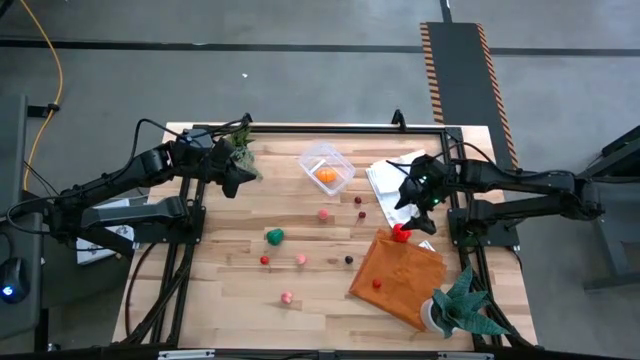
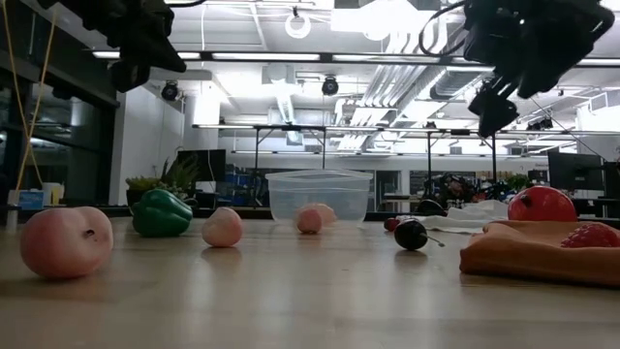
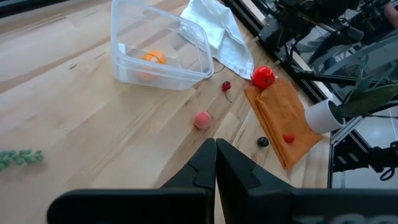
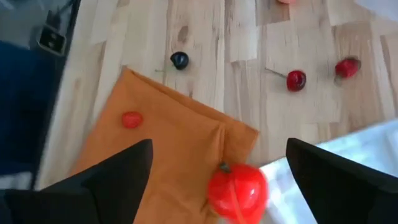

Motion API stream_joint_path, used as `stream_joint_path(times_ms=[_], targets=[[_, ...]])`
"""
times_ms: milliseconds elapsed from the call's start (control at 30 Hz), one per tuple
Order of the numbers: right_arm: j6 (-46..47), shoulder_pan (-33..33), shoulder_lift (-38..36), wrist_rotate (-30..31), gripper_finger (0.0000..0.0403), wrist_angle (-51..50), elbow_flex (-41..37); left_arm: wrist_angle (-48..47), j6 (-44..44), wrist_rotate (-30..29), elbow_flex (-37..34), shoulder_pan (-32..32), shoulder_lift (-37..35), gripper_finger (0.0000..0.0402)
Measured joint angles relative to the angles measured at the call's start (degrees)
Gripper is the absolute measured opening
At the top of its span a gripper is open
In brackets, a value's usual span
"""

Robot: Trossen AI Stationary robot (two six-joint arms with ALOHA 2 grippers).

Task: Pick and placing Produce into tupperware
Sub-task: Put the red apple into the transparent bin

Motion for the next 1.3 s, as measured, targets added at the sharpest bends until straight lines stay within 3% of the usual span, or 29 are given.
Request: stream_joint_path(times_ms=[100,600,867,1300], targets=[[-4.5,0.8,2.6,3.8,0.0362,-0.7,0.0,-0.8,-1.2,0.0,0.0,0.0,0.0,0.0001],[-13.9,8.1,13.5,10.3,0.0362,-2.9,0.1,-0.9,-2.6,0.3,0.0,0.0,0.0,0.0001],[-16.2,12.2,14.6,16.4,0.0362,-3.4,0.1,-0.9,-2.6,0.4,0.0,0.0,0.0,0.0001],[-18.8,13.8,14.6,18.5,0.0362,-3.8,-2.8,-0.9,-2.6,0.3,0.0,0.0,0.0,0.0001]])
